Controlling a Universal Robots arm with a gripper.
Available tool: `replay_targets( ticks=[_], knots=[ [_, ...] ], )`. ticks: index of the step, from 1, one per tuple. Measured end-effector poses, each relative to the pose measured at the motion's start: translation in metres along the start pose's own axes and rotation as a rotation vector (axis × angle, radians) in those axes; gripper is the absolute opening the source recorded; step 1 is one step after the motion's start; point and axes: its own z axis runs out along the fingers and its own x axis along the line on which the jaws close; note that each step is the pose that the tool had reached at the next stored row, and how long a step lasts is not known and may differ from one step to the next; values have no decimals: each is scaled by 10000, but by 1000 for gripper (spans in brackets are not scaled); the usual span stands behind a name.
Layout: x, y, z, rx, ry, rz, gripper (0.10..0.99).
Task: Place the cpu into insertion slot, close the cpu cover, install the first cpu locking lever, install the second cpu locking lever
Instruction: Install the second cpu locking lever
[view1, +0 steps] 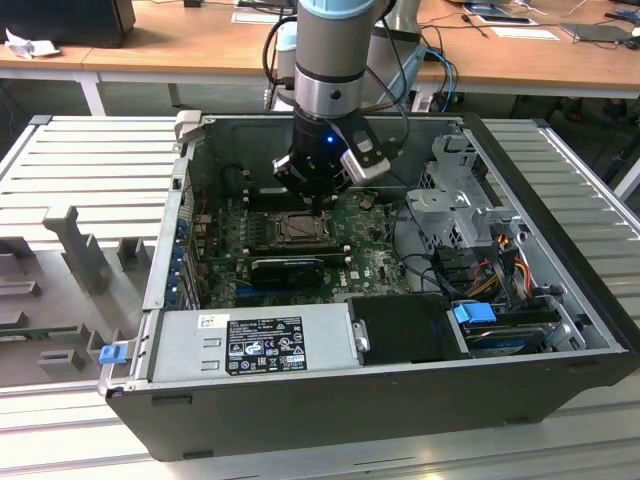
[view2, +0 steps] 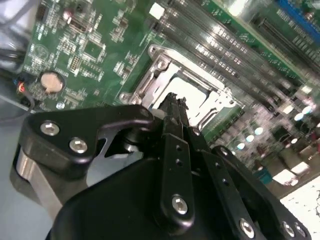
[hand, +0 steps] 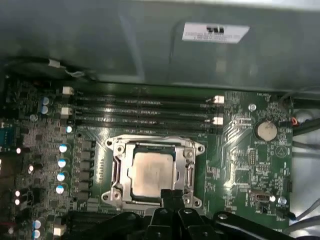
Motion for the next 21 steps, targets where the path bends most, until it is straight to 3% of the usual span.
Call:
replay_targets(
  ticks=[1,5,6,8,10,15,21],
  knots=[
    [4,-69,11,-2,14,0,106],
    [12,-221,28,-51,33,0,106],
    [16,-240,29,-179,26,0,106],
    [20,-268,29,-577,4,-3,106],
    [26,-327,28,-740,-5,-4,106],
    [122,-349,43,-802,-4,-52,106],
    [363,-338,70,-826,-2,-77,106]
  ],
)
